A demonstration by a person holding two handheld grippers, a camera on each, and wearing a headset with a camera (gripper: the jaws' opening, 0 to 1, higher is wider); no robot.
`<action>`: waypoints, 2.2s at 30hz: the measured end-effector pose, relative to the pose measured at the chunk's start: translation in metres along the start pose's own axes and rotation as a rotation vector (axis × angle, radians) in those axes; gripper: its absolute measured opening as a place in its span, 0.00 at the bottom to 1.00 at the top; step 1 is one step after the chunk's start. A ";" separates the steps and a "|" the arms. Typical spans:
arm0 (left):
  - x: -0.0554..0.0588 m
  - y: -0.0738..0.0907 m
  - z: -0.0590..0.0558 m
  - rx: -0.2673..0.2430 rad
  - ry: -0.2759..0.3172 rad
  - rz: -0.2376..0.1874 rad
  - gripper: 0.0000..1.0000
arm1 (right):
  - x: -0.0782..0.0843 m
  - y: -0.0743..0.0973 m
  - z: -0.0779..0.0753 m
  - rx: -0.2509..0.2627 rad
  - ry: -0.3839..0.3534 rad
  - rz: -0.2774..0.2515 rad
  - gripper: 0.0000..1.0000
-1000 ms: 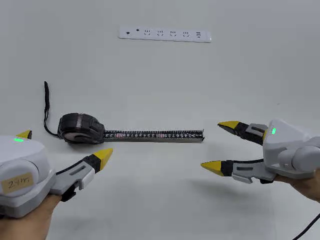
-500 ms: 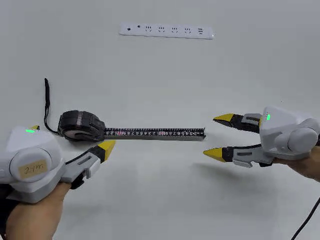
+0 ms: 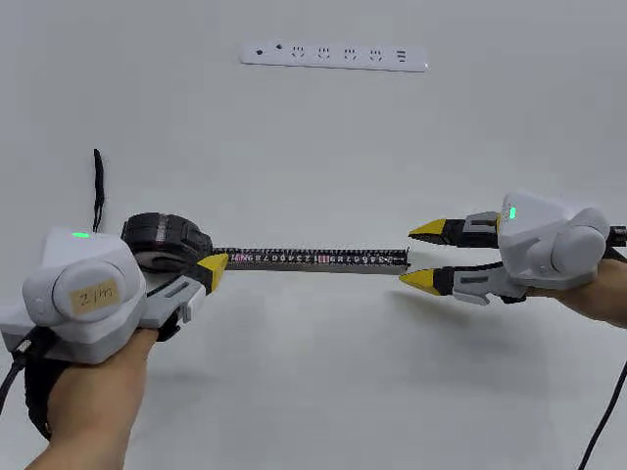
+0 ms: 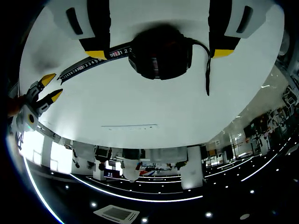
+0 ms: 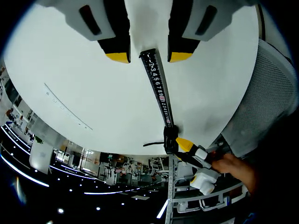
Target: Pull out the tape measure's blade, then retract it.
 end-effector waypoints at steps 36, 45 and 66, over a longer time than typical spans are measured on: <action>0.004 -0.023 0.006 -0.061 0.045 0.020 0.65 | 0.015 -0.014 0.003 -0.071 0.046 0.022 0.13; 0.004 -0.024 0.007 -0.066 0.059 0.030 0.63 | 0.015 -0.014 0.004 -0.078 0.039 0.018 0.13; 0.008 -0.024 0.007 -0.075 0.066 0.092 0.57 | 0.014 -0.013 0.003 -0.073 0.055 0.029 0.12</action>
Point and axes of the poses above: the centre of the closed fingertips' face, and the gripper's own axes: y roughly backward along the fingers, z roughly to its left, x roughly out of its underside, the point moved 1 cm from there along y, roughly backward along the fingers, and after that the axes turned 15 degrees about y, right-handed, at the moved point
